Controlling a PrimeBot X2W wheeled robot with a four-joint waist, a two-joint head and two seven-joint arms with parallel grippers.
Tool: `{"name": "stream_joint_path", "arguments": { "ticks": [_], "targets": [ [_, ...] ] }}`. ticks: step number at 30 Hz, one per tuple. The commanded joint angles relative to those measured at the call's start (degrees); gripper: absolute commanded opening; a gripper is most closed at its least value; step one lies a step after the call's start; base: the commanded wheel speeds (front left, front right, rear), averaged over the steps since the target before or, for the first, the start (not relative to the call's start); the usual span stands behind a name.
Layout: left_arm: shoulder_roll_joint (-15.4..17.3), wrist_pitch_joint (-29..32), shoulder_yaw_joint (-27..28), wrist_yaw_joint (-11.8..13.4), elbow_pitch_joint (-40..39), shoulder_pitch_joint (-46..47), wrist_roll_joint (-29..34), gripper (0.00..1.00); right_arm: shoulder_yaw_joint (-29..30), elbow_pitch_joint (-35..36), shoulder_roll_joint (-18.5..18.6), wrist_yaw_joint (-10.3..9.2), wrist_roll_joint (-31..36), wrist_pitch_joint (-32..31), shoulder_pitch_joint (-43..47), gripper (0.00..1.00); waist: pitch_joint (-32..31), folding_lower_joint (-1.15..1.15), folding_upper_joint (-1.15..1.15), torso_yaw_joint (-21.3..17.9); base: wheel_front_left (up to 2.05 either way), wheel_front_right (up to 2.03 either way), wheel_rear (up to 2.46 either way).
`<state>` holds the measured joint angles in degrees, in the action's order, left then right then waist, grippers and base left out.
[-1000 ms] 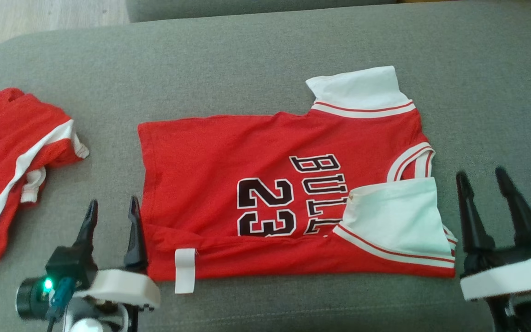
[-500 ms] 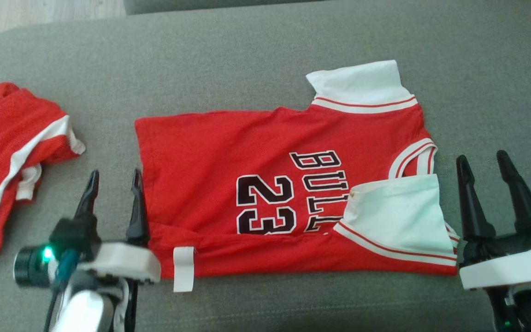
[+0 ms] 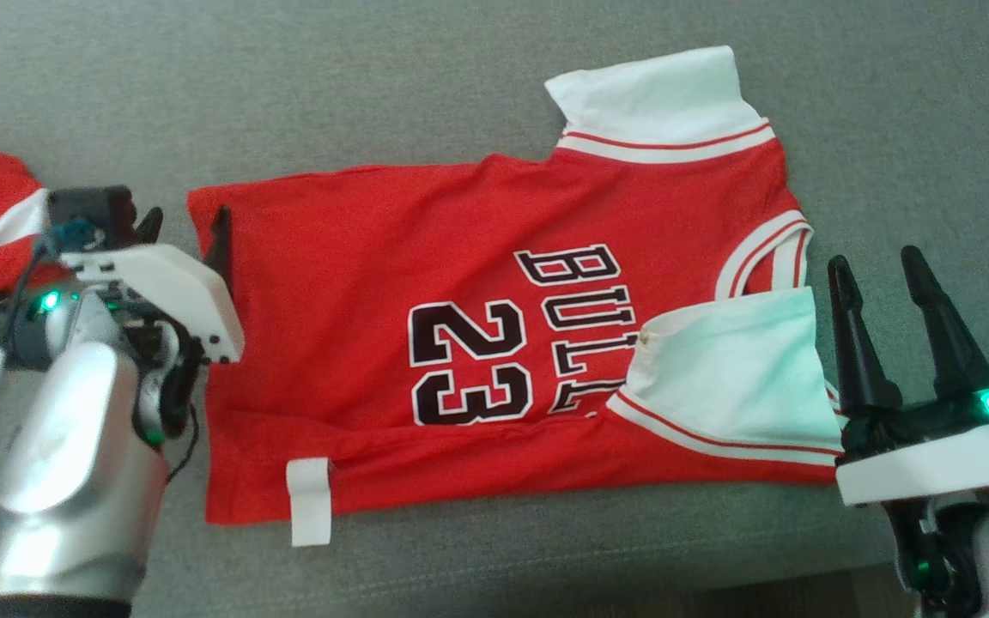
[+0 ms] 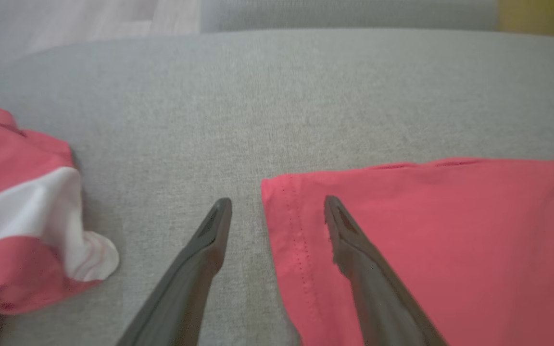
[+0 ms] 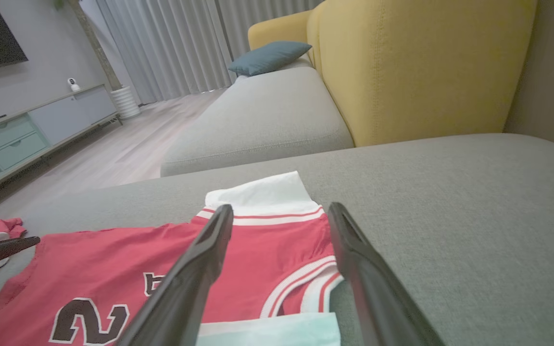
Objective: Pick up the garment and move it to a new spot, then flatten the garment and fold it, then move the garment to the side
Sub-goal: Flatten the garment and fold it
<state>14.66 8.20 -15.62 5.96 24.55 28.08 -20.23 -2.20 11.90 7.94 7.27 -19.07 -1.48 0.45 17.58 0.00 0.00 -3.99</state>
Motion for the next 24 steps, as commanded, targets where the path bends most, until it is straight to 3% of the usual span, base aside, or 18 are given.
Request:
{"name": "stream_joint_path", "arguments": {
  "ticks": [1, 11, 12, 13, 14, 15, 24],
  "targets": [
    [2.66, 2.19, 2.86, -0.75, 1.5, 4.32, -1.31, 1.0, -1.2, 1.18, 0.3, 0.22, -0.49, 0.89, -1.35, 1.0, 1.01, 0.0, 0.0, -1.07, 0.0, 0.0, 0.0],
    [2.83, 6.62, 2.82, -3.81, 10.42, 8.75, -4.35, 1.0, -1.13, -0.82, 0.25, 0.22, -1.27, 1.76, -2.12, 1.0, 1.36, 0.0, 0.0, -2.08, 0.0, 0.0, 0.0],
    [2.92, 7.12, 2.26, -4.45, 11.41, 9.21, -4.31, 0.61, -1.07, -1.01, 0.32, 0.22, -1.47, 1.72, -2.34, 1.0, 1.47, 0.0, 0.0, -2.11, 0.0, 0.0, 0.0],
    [3.02, 7.02, 1.95, -4.68, 11.69, 9.49, -4.1, 0.42, -0.97, -1.13, 0.41, 0.22, -1.57, 1.64, -2.45, 1.0, 1.53, 0.0, 0.0, -2.12, 0.0, 0.0, 0.0],
    [3.08, 6.73, 1.7, -4.84, 11.9, 9.74, -3.91, 0.14, -0.84, -1.28, 0.54, 0.22, -1.67, 1.56, -2.57, 1.0, 1.6, 0.0, 0.0, -2.11, 0.0, 0.0, 0.0],
    [3.07, 6.63, 1.47, -5.04, 12.18, 9.96, -3.83, 0.0, -0.62, -1.54, 0.68, 0.22, -1.75, 1.42, -2.67, 1.0, 1.67, 0.0, 0.0, -2.08, 0.0, 0.0, 0.0],
    [2.74, 1.87, 0.28, -5.52, 13.9, 11.56, -2.81, 0.0, 1.5, -4.87, 3.92, 0.22, -3.24, 0.17, -6.27, 1.0, 1.81, 0.0, 0.0, -1.56, 0.0, 0.0, 0.0]
  ]
}}
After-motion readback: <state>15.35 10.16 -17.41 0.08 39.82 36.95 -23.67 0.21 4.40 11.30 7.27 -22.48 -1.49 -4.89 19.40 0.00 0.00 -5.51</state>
